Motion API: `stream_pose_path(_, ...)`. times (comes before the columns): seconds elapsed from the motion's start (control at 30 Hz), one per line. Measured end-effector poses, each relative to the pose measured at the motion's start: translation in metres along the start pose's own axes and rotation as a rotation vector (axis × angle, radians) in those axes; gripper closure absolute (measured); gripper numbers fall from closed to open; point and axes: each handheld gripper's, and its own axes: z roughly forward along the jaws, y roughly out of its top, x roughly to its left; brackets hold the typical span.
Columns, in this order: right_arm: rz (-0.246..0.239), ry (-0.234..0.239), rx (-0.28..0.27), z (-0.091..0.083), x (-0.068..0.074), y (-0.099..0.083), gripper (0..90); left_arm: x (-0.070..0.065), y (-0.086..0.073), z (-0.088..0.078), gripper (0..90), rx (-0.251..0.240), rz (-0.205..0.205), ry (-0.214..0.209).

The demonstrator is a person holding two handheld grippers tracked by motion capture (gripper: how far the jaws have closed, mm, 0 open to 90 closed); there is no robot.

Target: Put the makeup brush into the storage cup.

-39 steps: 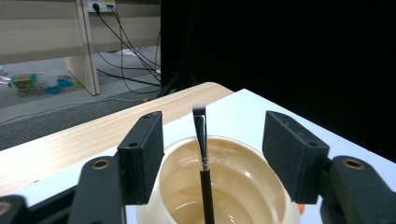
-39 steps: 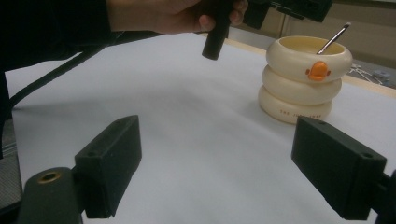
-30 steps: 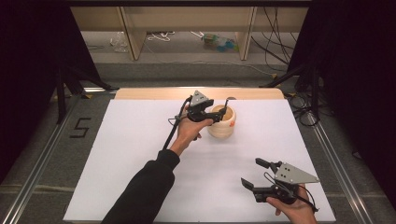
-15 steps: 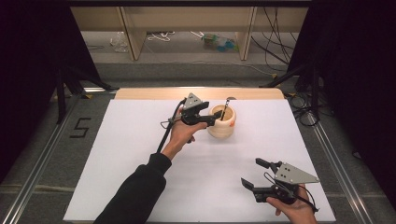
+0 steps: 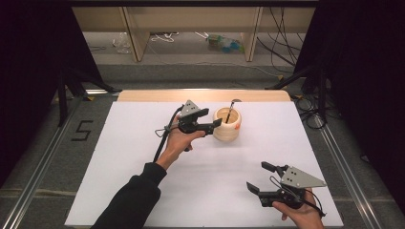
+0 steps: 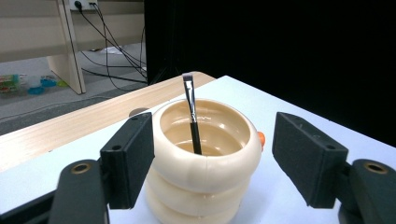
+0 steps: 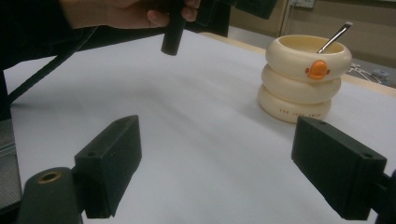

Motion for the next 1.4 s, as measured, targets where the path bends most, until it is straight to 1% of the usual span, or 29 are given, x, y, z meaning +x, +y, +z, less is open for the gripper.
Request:
stream_pose_path(0.07,-0.006,-0.003,-0.001,0.0,0.0,0.0,17.2,0.001,-0.002,-0.003,29.6,-0.004,-0.004,0.001)
stream_pose_path(0.13,-0.003,-0.006,-0.01,0.001,0.0,0.0,17.2,0.001,-0.003,-0.006,29.5,-0.002,0.01,0.005)
stream_pose_path(0.3,-0.006,-0.006,-0.008,0.001,0.0,0.0,17.2,0.002,-0.006,-0.011,29.3,0.014,0.026,0.009)
stream_pose_path(0.33,-0.006,-0.006,-0.007,0.001,0.0,0.0,17.2,0.002,-0.007,-0.011,29.2,0.013,0.022,0.005)
stream_pose_path(0.5,-0.003,-0.005,-0.009,0.001,0.0,0.0,17.2,0.001,-0.006,-0.013,29.2,0.009,0.027,0.007)
stream_pose_path(0.53,-0.004,-0.002,-0.002,0.0,0.0,0.0,17.2,0.0,-0.006,-0.013,29.3,0.008,0.019,0.004)
stream_pose_path(0.57,-0.001,-0.001,0.0,0.0,0.0,0.0,17.2,0.0,-0.006,-0.013,29.3,0.009,0.031,0.001)
stream_pose_path(0.63,-0.001,-0.003,-0.001,0.0,0.0,0.0,17.2,-0.002,-0.006,-0.014,29.3,0.017,0.035,0.0)
stream_pose_path(0.77,0.001,-0.001,-0.004,0.0,0.0,0.0,17.2,-0.005,-0.008,-0.016,29.2,0.027,0.059,-0.006)
stream_pose_path(0.83,0.002,-0.002,-0.003,0.0,0.0,0.0,17.2,-0.006,-0.008,-0.019,29.2,0.03,0.055,-0.01)
stream_pose_path(0.9,0.002,-0.001,-0.002,0.0,0.0,0.0,17.2,-0.006,-0.01,-0.023,29.2,0.028,0.036,-0.019)
stream_pose_path(0.97,-0.001,0.001,-0.002,0.0,0.0,0.0,17.2,-0.006,-0.011,-0.026,29.2,0.036,0.053,-0.011)
stream_pose_path(1.0,0.001,0.004,-0.024,0.001,0.0,0.0,17.2,-0.006,-0.011,-0.028,29.2,0.034,0.056,-0.006)
stream_pose_path(1.03,0.0,0.004,-0.023,0.001,0.0,0.0,17.2,-0.006,-0.011,-0.03,29.2,0.032,0.055,-0.005)
stream_pose_path(1.07,0.025,0.018,-0.01,0.001,0.002,0.0,17.2,-0.006,-0.011,-0.031,29.2,0.033,0.047,-0.005)
stream_pose_path(1.1,-0.004,0.008,-0.02,0.001,0.0,0.0,17.2,-0.005,-0.011,-0.032,29.2,0.03,0.052,-0.004)
stream_pose_path(1.17,-0.004,-0.001,-0.01,0.0,0.001,0.001,17.2,-0.005,-0.01,-0.033,29.3,0.022,0.048,-0.003)
stream_pose_path(1.3,-0.004,0.001,-0.004,-0.001,0.0,0.001,17.2,-0.008,-0.009,-0.037,29.2,0.02,0.057,-0.006)
stream_pose_path(1.4,-0.008,0.001,-0.011,-0.001,0.001,0.001,17.2,-0.01,-0.009,-0.039,28.8,0.03,0.088,0.001)
